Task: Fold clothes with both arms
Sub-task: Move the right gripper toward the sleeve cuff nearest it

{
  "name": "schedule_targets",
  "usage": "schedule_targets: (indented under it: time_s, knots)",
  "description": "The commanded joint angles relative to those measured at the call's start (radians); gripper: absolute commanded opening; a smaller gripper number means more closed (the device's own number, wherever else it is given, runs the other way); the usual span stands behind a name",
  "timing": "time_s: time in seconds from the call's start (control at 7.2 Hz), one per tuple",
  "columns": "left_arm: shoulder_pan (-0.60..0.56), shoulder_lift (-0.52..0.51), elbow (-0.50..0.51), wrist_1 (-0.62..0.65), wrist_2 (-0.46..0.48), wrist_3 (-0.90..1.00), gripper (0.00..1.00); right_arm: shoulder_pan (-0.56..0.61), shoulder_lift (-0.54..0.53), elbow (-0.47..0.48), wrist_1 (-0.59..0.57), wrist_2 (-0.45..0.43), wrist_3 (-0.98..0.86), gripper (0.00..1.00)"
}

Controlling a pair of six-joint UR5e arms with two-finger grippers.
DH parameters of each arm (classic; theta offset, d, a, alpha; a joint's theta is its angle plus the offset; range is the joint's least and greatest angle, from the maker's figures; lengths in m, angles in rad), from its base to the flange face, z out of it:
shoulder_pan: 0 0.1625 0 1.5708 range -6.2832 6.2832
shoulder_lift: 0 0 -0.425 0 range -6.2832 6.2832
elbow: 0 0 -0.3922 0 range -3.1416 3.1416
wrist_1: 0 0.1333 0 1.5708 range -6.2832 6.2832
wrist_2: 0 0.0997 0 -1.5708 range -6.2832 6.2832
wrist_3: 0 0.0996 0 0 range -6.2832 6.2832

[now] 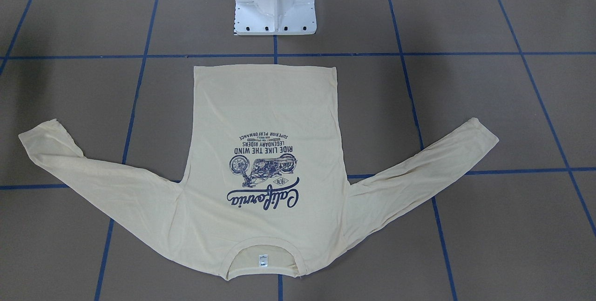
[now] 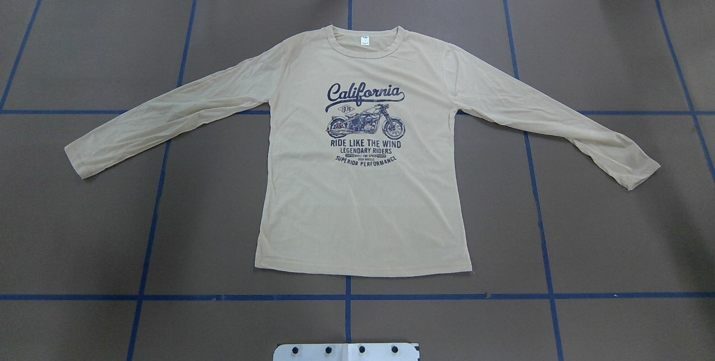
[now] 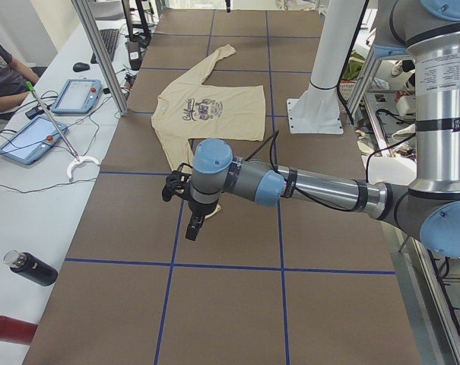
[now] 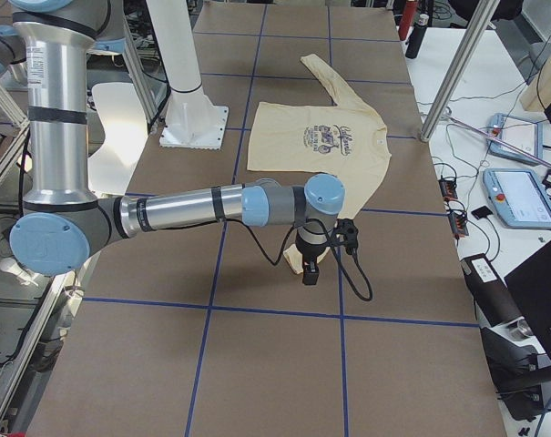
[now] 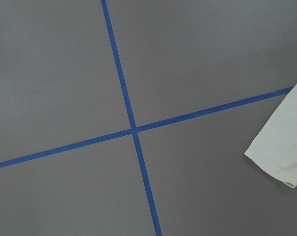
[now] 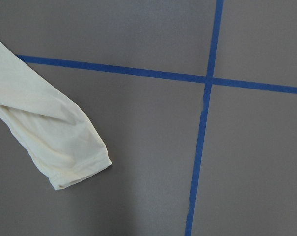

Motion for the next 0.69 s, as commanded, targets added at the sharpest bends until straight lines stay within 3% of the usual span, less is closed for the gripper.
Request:
schedule_targets:
  time_s: [0.0,0.56]
  knots:
    - [-0.002,0.004,-0.018,-0.005,0.008,-0.004,1.00,-0.001,-0.018,0.035,0.004,-0.001,0.000,1.00]
    - [0.001,0.008,-0.019,-0.016,-0.006,-0.004,1.00,-0.014,-0.013,0.036,0.004,0.058,0.011,1.00]
